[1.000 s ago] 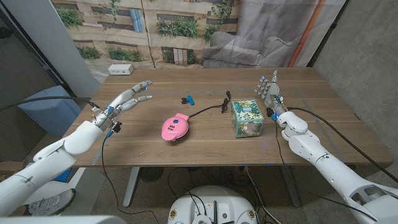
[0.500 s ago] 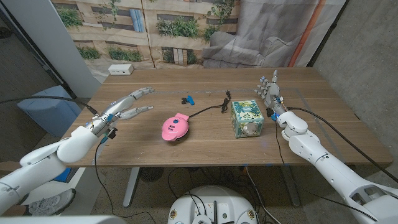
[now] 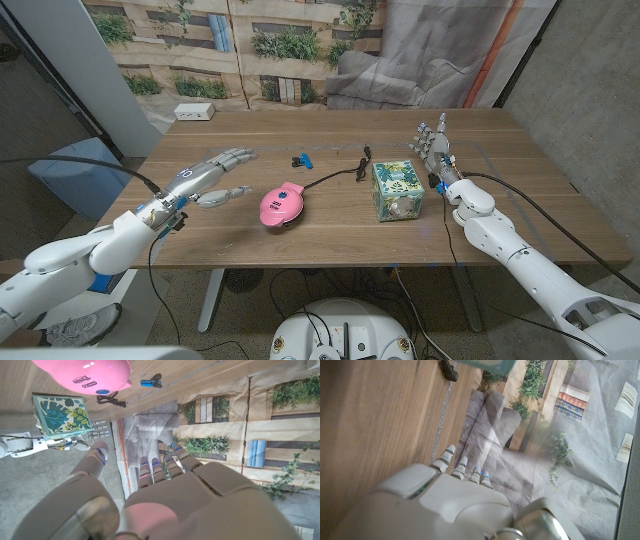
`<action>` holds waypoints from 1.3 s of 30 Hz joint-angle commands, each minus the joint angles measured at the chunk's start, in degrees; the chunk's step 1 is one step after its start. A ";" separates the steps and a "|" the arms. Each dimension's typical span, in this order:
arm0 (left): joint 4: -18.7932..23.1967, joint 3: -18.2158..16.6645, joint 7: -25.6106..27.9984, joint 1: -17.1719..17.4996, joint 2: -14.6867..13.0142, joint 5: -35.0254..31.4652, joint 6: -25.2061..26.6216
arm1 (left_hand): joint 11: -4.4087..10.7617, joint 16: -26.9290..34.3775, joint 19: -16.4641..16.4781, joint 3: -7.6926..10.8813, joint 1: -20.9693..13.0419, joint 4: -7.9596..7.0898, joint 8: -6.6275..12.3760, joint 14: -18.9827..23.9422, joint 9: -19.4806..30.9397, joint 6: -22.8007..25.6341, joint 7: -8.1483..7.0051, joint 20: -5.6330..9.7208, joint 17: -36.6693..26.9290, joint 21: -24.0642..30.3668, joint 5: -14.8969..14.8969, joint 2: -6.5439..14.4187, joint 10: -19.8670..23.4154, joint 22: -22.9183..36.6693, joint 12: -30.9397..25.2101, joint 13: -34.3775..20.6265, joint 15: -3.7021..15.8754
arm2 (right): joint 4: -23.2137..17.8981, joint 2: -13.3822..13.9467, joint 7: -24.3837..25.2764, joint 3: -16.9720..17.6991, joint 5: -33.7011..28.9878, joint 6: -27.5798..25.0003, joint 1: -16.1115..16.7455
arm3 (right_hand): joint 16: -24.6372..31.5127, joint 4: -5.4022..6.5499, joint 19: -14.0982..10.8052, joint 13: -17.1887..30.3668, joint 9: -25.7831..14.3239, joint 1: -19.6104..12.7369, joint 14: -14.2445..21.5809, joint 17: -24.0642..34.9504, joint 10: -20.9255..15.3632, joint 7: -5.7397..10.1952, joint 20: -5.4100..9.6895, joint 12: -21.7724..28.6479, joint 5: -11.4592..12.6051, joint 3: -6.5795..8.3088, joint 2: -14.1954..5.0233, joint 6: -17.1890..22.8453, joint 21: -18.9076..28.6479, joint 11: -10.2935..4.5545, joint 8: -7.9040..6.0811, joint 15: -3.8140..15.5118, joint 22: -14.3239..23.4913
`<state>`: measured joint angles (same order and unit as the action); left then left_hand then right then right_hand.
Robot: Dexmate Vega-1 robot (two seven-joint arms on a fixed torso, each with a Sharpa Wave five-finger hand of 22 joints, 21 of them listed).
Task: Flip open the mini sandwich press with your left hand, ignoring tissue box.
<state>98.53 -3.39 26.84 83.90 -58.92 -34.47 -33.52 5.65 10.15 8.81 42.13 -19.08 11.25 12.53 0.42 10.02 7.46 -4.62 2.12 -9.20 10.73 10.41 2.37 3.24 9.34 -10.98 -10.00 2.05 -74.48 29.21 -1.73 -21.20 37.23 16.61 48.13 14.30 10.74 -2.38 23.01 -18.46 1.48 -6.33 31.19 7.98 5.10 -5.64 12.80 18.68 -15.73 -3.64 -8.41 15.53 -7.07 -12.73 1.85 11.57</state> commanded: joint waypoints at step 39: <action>12.42 9.21 20.46 13.14 0.41 -27.64 40.55 | 1.53 0.06 1.60 -0.29 -5.99 0.04 0.40 1.59 0.16 0.50 -0.42 3.02 -0.33 -0.24 0.96 -3.87 0.56 0.01 0.21 -0.17 3.12 | -0.04 0.02 0.02 0.01 0.01 -0.01 0.01 | 0.16 0.10 -0.23 0.07 -0.18 -0.18 -0.42 0.33 0.20 -0.14 -0.34 0.17 0.25 -0.40 -5.17 -0.45 0.06 -0.04 -0.29 1.28 0.12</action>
<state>108.58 -0.07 45.53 96.80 -59.13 -58.22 -4.06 6.87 10.15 10.13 42.07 -24.28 11.31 12.74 1.55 10.01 7.39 -5.32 2.24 -9.20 10.73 10.86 -1.32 3.87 9.34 -10.98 -10.00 1.75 -74.43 29.20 -1.74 -21.20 37.25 16.62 48.08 14.30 10.74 -2.39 22.99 -18.46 1.48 -6.33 31.18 7.98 5.10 -5.63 12.80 18.68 -15.73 -3.64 -8.41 15.53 -7.07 -12.73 1.85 11.56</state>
